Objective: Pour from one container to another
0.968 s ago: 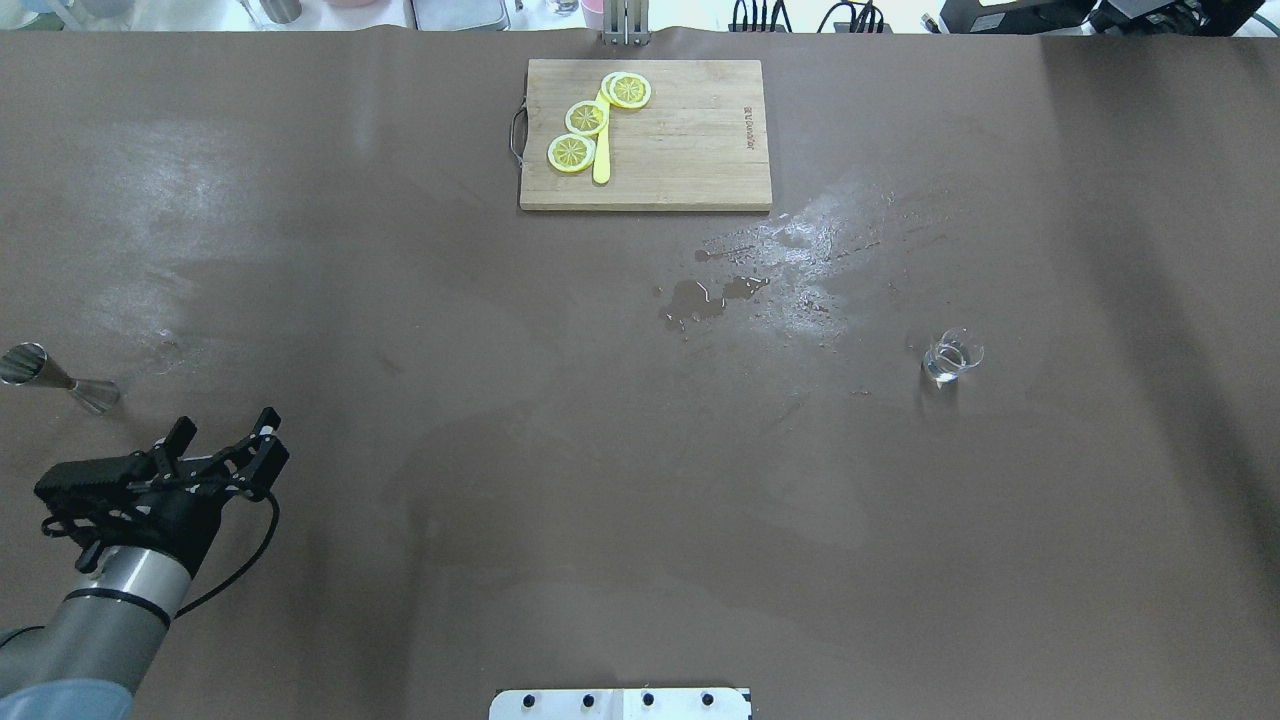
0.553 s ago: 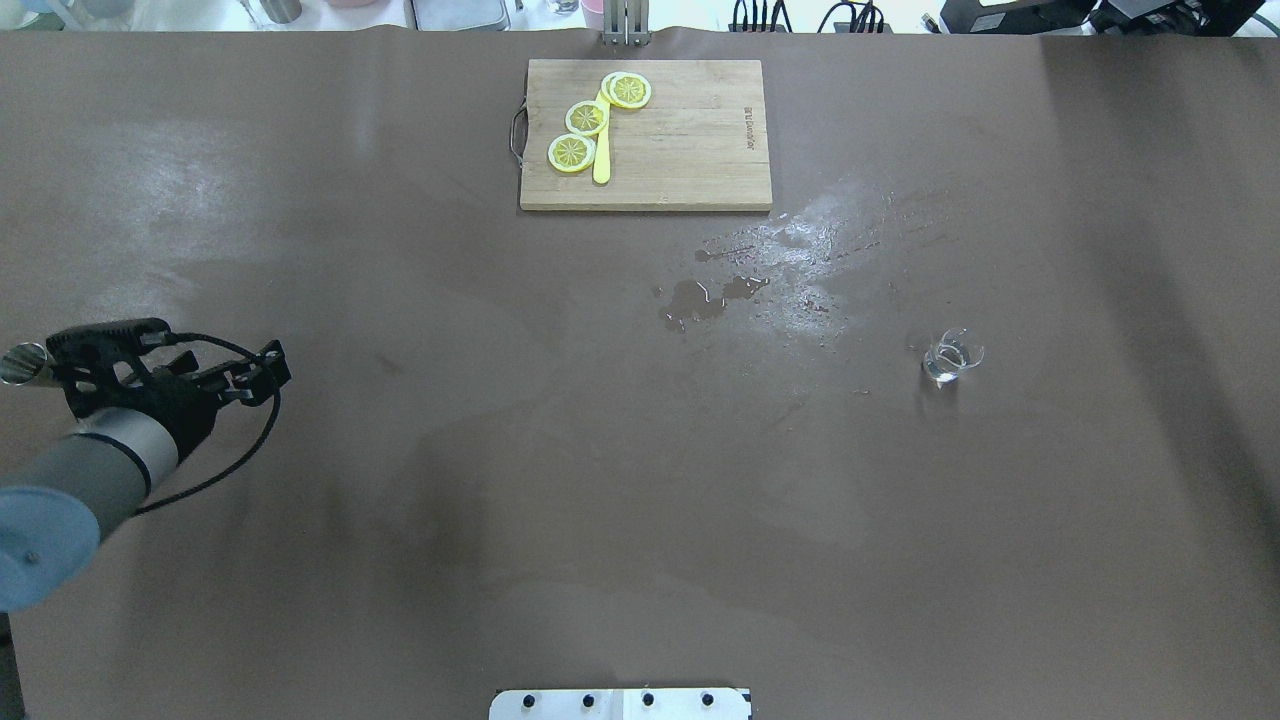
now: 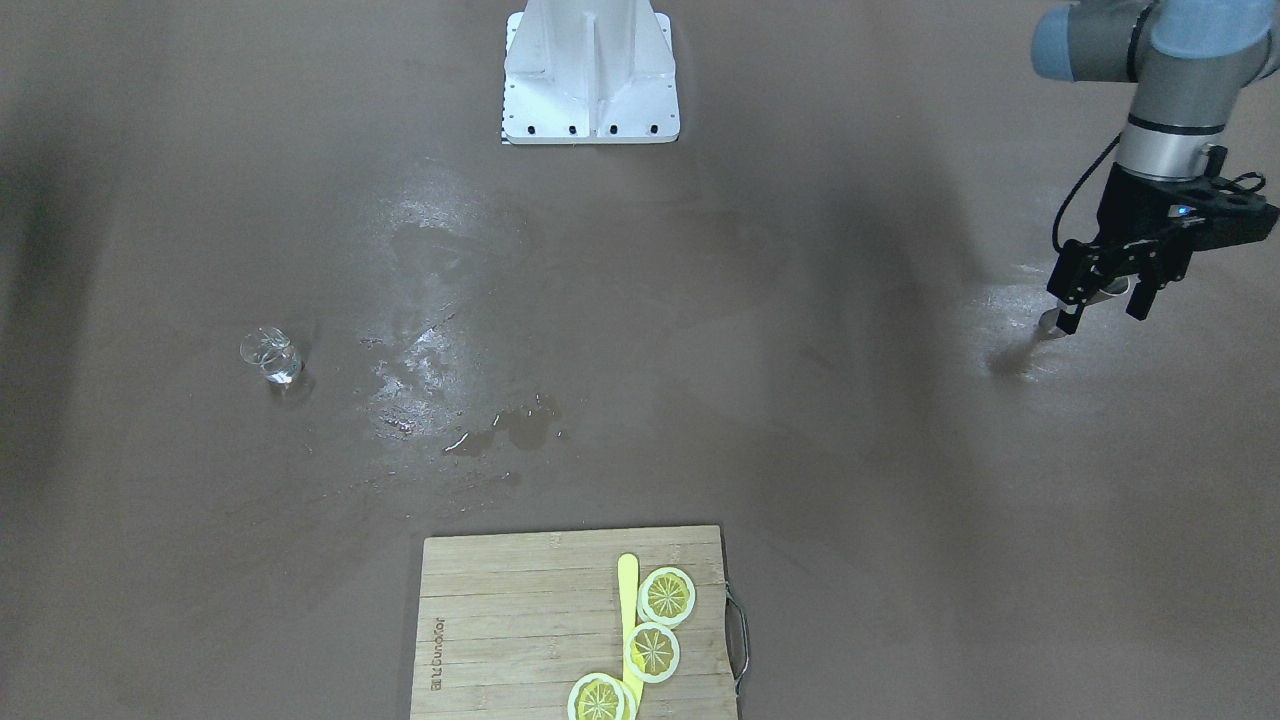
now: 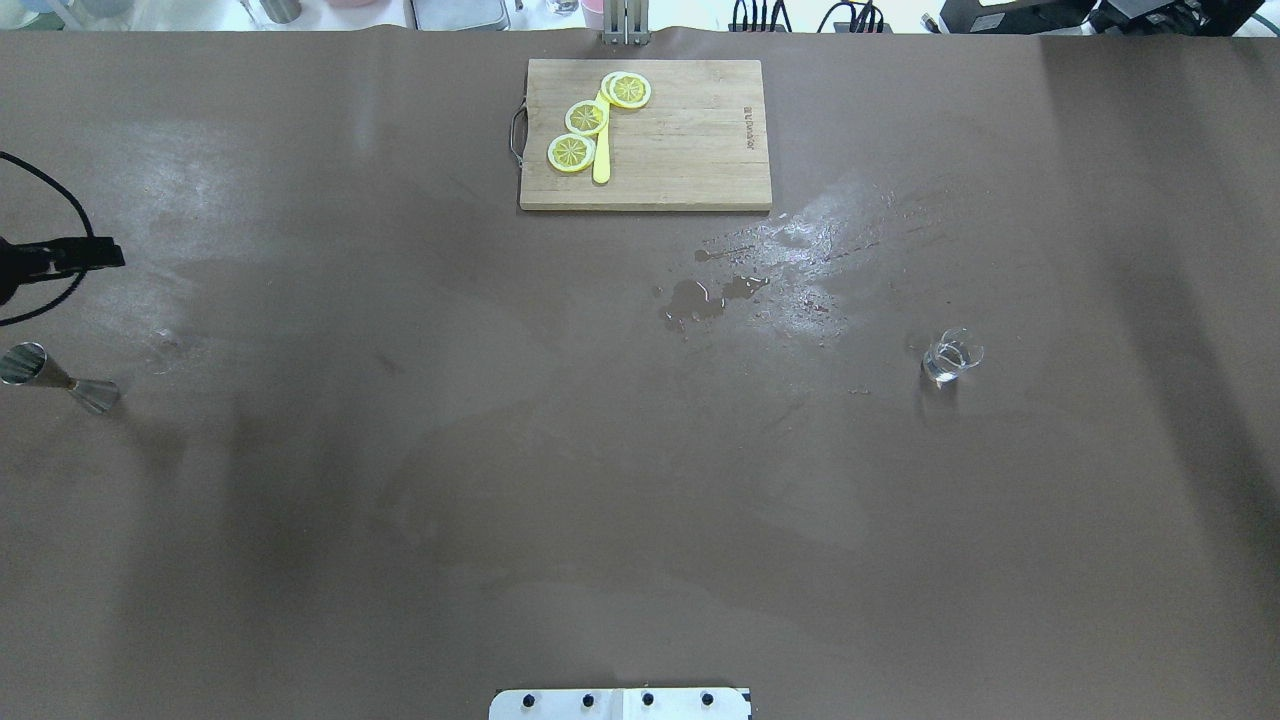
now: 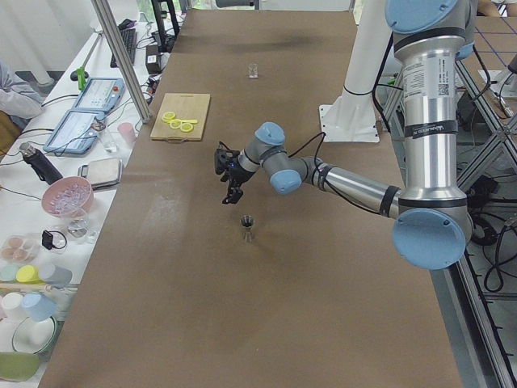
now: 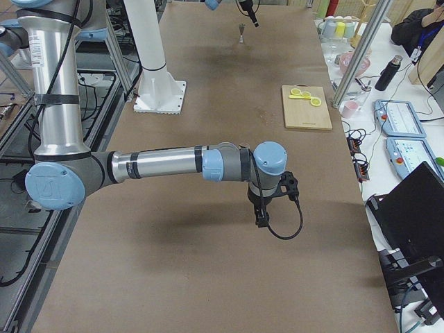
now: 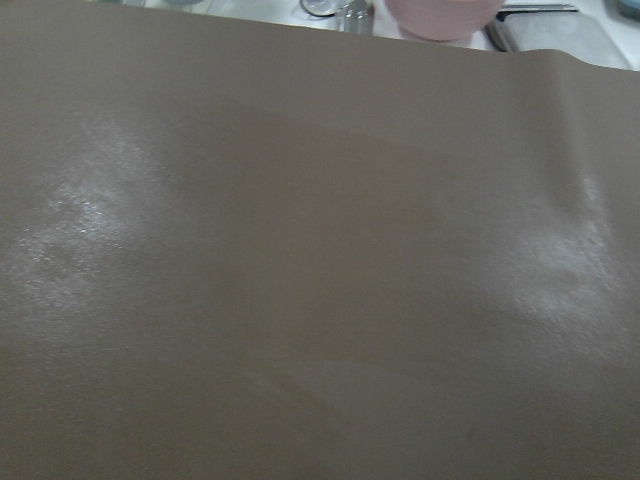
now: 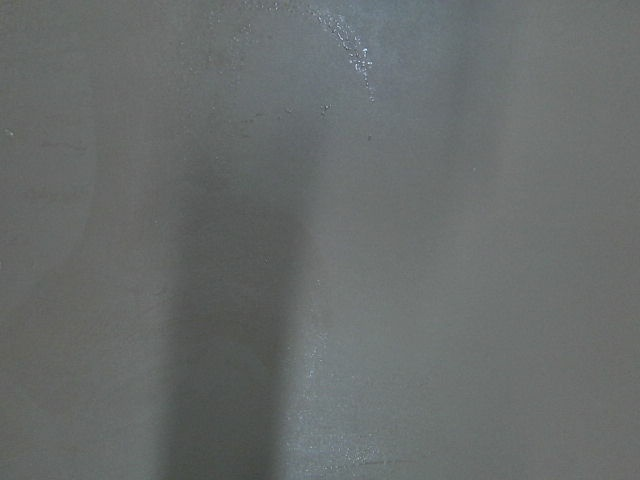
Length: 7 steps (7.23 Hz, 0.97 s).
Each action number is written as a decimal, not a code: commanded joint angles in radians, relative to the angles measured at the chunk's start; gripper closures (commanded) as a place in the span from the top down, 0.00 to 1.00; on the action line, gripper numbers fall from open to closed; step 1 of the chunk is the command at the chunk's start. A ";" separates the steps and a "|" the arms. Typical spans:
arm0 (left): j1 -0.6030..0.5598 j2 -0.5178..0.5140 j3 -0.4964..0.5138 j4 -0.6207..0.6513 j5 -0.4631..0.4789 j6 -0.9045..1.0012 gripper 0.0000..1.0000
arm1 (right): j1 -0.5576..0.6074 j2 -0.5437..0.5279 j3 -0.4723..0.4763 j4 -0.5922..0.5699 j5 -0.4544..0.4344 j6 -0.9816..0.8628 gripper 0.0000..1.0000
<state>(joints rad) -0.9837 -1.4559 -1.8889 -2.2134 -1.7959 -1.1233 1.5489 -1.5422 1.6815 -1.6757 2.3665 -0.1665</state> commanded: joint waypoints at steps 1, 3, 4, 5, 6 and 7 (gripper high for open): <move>-0.230 0.032 0.094 0.004 -0.315 0.211 0.99 | 0.000 -0.001 -0.003 0.008 0.003 -0.001 1.00; -0.422 0.112 0.172 0.020 -0.547 0.456 0.99 | 0.000 -0.001 -0.005 0.008 0.003 -0.001 1.00; -0.484 0.121 0.203 0.075 -0.603 0.577 0.99 | 0.000 -0.001 -0.003 0.008 0.003 -0.004 1.00; -0.531 0.121 0.230 0.157 -0.631 0.750 0.99 | 0.000 -0.001 -0.003 0.008 0.003 -0.004 1.00; -0.573 0.121 0.263 0.238 -0.632 0.969 0.99 | 0.002 -0.003 -0.005 0.007 0.003 -0.004 1.00; -0.601 0.141 0.281 0.273 -0.635 1.123 0.99 | 0.002 -0.003 -0.005 0.007 0.003 -0.002 1.00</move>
<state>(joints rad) -1.5399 -1.3311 -1.6377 -2.0058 -2.4210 -0.2172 1.5503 -1.5442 1.6774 -1.6684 2.3700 -0.1699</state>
